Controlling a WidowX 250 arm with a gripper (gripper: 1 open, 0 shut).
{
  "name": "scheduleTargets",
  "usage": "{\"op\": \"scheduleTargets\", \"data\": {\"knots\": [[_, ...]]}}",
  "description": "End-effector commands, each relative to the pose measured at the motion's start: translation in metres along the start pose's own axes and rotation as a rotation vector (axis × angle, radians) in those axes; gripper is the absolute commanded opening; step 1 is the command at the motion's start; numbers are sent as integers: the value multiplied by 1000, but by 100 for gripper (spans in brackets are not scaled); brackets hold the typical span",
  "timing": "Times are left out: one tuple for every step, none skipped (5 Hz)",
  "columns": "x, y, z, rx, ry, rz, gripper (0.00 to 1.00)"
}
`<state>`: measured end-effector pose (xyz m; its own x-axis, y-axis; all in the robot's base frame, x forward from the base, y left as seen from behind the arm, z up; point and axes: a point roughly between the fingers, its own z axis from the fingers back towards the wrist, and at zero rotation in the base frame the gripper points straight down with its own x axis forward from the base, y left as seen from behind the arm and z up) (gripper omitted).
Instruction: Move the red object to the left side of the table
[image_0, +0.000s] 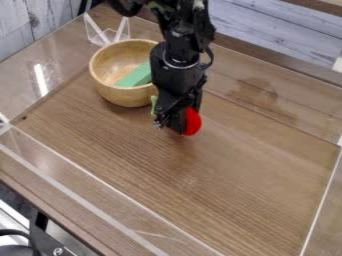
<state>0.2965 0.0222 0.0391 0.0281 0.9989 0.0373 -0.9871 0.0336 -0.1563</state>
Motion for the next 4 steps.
{"op": "scheduleTargets", "data": {"knots": [[0,-9,22,-44,0,-83,0],[-1,-8,32,-40,11,-151,0],[26,-5,55,-53,6,-78,0],[57,6,61,-65,7,-83,0]]}}
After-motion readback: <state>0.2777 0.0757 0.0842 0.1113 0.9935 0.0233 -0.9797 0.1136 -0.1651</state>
